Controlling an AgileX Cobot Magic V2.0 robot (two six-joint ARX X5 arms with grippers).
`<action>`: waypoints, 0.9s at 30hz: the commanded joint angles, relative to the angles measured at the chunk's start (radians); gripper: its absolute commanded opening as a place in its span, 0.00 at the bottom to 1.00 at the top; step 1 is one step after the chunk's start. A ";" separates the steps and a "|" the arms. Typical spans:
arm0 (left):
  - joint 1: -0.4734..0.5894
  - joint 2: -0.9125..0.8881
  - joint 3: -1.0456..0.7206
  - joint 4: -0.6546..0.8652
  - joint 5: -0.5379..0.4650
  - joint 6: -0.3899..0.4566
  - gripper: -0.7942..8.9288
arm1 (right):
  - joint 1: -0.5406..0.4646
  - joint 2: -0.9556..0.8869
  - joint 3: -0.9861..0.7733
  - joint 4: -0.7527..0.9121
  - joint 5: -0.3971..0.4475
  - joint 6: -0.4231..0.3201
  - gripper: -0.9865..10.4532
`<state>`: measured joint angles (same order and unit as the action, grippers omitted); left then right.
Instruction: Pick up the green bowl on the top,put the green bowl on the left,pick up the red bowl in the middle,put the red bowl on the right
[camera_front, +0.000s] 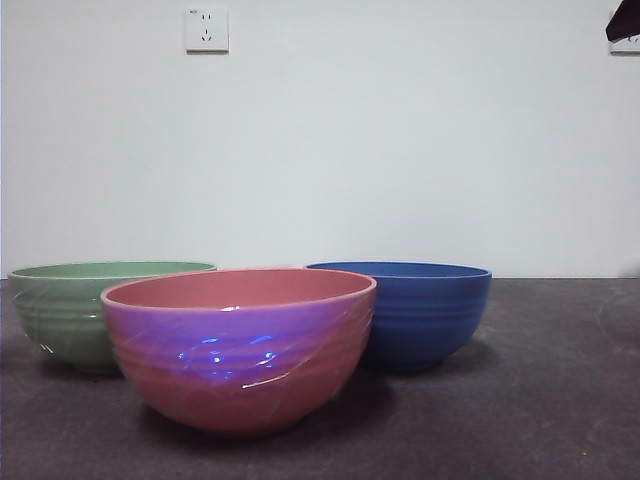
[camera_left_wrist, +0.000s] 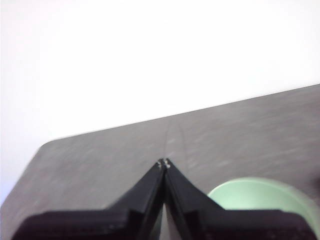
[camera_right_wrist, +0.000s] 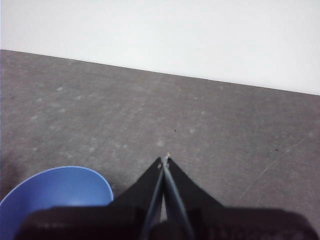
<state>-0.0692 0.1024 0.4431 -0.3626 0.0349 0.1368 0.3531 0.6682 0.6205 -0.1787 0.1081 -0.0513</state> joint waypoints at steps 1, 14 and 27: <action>0.028 -0.050 -0.159 0.079 -0.032 0.005 0.08 | 0.000 -0.001 -0.002 0.009 0.003 0.008 0.09; 0.051 -0.101 -0.435 0.170 -0.029 -0.142 0.08 | 0.000 -0.002 -0.002 0.006 0.004 0.008 0.09; 0.051 -0.101 -0.435 0.167 -0.030 -0.141 0.08 | 0.000 -0.001 -0.002 0.005 0.003 0.008 0.09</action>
<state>-0.0208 0.0044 0.0242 -0.1978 0.0032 0.0055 0.3531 0.6682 0.6205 -0.1795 0.1081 -0.0513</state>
